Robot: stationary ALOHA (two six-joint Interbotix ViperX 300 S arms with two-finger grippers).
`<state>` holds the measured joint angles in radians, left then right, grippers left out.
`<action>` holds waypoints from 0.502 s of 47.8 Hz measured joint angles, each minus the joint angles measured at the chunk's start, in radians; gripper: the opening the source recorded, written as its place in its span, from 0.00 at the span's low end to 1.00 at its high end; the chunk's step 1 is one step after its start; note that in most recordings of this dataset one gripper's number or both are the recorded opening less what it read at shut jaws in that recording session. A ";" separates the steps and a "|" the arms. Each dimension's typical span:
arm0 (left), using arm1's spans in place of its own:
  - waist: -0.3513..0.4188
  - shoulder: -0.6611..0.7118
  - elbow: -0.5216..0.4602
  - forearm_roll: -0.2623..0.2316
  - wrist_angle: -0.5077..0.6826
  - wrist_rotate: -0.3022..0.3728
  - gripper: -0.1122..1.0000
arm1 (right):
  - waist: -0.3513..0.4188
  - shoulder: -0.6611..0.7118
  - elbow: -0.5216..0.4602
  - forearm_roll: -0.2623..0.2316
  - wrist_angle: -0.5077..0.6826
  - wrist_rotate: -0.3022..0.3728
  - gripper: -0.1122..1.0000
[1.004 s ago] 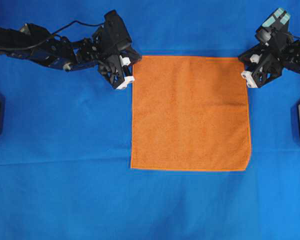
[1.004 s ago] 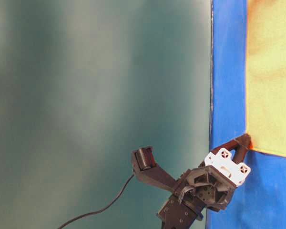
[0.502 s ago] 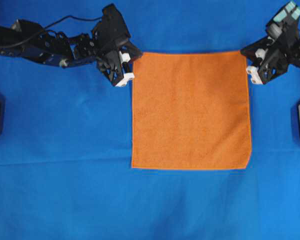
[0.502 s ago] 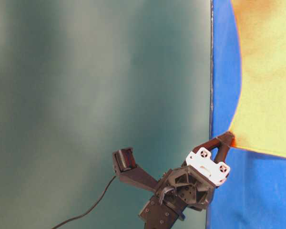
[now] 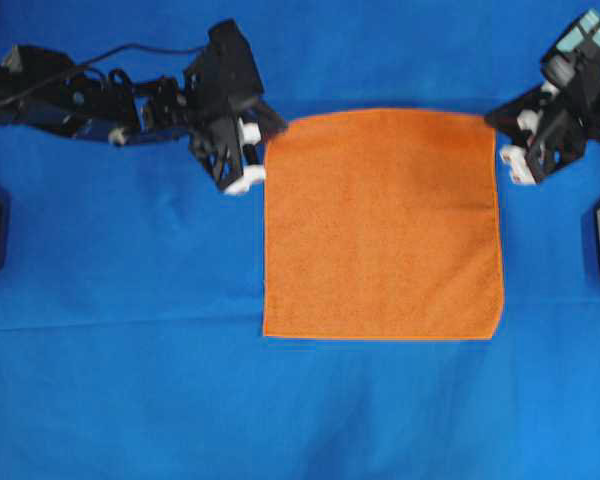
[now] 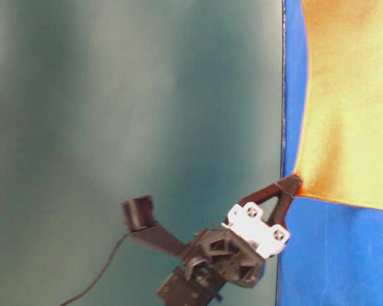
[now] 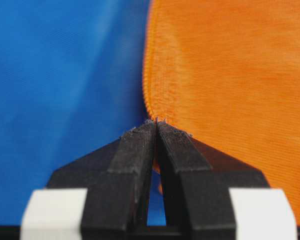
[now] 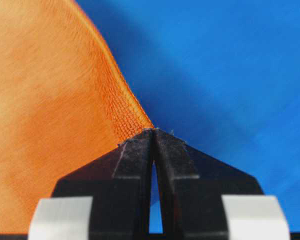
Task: Fold the orange towel.
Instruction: 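Lift the far edge with both grippers and fold it toward the near edge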
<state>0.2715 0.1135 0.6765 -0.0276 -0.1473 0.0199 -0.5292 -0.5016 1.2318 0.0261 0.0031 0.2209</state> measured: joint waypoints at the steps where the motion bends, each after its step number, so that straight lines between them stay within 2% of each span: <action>1: -0.009 -0.006 0.000 0.000 0.008 0.000 0.11 | 0.012 -0.017 0.000 0.000 0.020 0.014 0.11; 6: -0.052 -0.026 0.009 -0.002 0.048 -0.005 0.11 | 0.083 -0.101 0.002 0.000 0.115 0.086 0.11; 15: -0.163 -0.034 0.021 -0.002 0.092 -0.034 0.11 | 0.270 -0.247 0.015 0.000 0.232 0.219 0.11; 24: -0.273 -0.035 0.023 0.000 0.098 -0.100 0.11 | 0.463 -0.272 0.015 0.000 0.276 0.316 0.11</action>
<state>-0.0015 0.0782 0.6995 -0.0276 -0.0491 -0.0798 -0.0660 -0.7731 1.2471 0.0261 0.2792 0.5369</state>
